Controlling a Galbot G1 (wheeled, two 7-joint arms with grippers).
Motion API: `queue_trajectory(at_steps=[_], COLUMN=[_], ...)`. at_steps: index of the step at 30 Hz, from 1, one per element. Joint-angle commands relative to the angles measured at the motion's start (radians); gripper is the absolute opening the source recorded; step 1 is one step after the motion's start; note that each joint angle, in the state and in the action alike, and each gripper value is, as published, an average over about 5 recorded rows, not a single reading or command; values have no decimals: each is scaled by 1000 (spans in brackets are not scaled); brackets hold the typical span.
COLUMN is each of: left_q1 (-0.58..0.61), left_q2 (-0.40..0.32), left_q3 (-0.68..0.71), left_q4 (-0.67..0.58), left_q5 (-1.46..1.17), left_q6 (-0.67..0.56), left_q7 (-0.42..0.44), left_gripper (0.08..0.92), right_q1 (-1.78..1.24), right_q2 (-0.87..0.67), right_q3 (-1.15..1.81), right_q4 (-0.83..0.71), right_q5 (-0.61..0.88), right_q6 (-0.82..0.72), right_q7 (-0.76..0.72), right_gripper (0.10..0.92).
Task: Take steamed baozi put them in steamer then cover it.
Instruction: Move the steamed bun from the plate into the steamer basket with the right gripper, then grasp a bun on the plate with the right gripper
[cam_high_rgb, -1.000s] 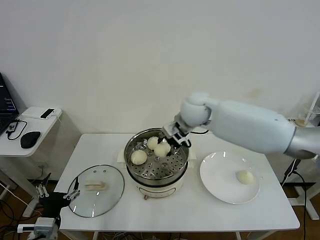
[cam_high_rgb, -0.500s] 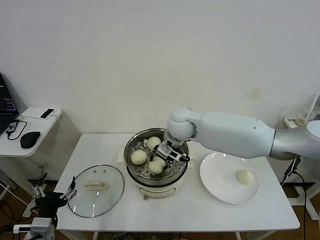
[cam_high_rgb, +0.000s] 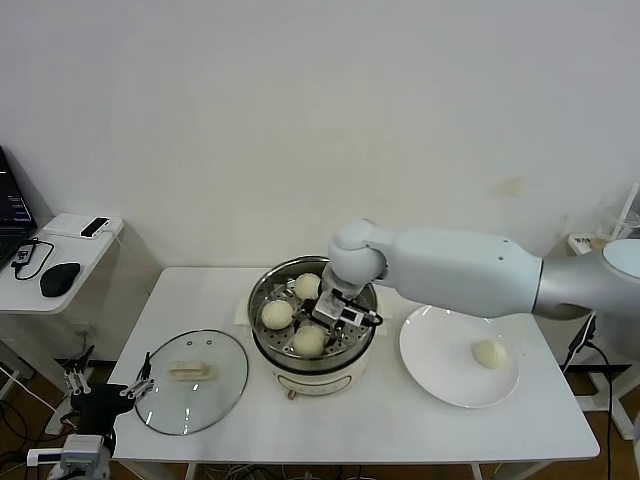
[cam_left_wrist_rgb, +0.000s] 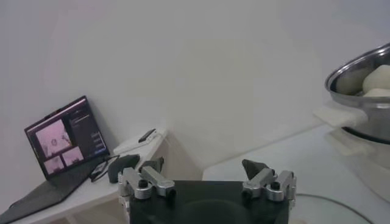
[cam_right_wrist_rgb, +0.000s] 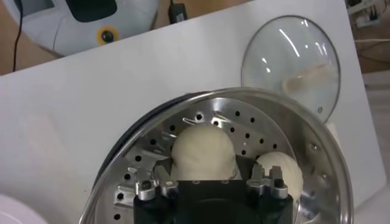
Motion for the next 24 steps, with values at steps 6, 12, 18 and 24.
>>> queue_trajectory(at_steps=[6, 12, 18, 24], left_q1=[-3, -10, -16, -28], left_q2=[8, 14, 30, 38], left_q3=[-4, 4, 20, 47], left_q4=[2, -1, 7, 15], left_q5=[0, 1, 1, 4], left_q6=[2, 5, 4, 5], left_q7=[0, 1, 2, 2], left_gripper=[823, 823, 823, 823], right_q1=[54, 67, 38, -54], right_q2=[-100, -229, -404, -597], right_q3=[118, 192, 198, 238], right_q4=[-27, -41, 44, 79], right_q5=[72, 144, 112, 22], right_q6=[-87, -335, -434, -438], right_q7=[-53, -72, -51, -45], right_gripper=[819, 823, 823, 823])
